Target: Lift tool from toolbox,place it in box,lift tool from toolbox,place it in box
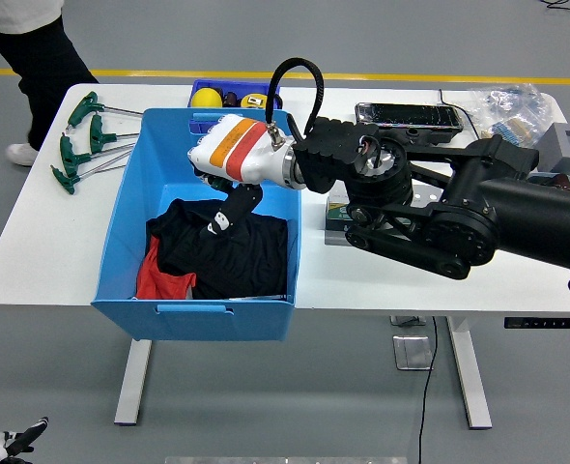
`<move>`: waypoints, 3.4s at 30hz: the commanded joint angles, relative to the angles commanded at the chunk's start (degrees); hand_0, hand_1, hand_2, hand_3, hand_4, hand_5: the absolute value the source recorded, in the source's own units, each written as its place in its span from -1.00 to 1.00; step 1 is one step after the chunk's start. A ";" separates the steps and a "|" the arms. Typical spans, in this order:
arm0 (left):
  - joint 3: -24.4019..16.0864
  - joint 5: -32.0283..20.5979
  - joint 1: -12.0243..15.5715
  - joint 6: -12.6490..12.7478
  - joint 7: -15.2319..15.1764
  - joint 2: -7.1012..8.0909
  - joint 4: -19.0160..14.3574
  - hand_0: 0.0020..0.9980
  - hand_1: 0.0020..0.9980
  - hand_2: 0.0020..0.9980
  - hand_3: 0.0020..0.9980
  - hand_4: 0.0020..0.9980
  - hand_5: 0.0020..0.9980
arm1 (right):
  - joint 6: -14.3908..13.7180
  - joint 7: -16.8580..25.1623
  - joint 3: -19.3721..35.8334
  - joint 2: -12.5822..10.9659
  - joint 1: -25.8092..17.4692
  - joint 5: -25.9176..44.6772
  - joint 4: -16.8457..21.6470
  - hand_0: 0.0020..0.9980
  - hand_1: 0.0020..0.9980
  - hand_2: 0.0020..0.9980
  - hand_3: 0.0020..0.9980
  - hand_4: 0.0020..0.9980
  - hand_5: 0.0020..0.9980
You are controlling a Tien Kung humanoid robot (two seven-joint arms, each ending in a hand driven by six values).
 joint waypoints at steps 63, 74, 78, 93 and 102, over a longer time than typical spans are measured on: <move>-1.58 1.59 0.30 -0.83 0.13 -0.44 0.00 0.06 -0.04 0.32 0.37 0.50 0.37 | -1.45 10.25 15.18 -7.96 -12.18 20.74 -4.45 0.99 0.82 0.94 0.82 1.00 0.54; -1.87 1.67 0.59 -0.89 -0.20 -0.60 0.00 0.10 -0.02 0.33 0.37 0.50 0.37 | 0.80 17.73 24.38 -15.85 -22.53 46.08 -1.83 1.00 0.90 0.95 0.98 1.00 0.80; -2.31 2.01 0.89 -1.00 -0.32 -0.61 0.00 0.10 -0.02 0.33 0.37 0.50 0.37 | 2.22 17.76 28.77 -17.56 -27.51 55.27 -0.19 1.00 0.90 0.95 0.98 1.00 0.80; -2.27 1.92 0.92 -1.38 -0.82 -0.87 0.00 0.18 0.02 0.34 0.37 0.50 0.37 | 4.15 14.21 53.35 -23.27 -47.68 66.51 5.04 0.88 0.74 0.76 0.77 1.00 0.83; -1.76 1.81 1.13 -1.55 -0.77 -1.12 0.00 0.19 0.02 0.34 0.37 0.50 0.38 | 5.42 12.85 65.29 -21.59 -58.50 59.85 8.31 0.86 0.73 0.77 0.76 1.00 0.86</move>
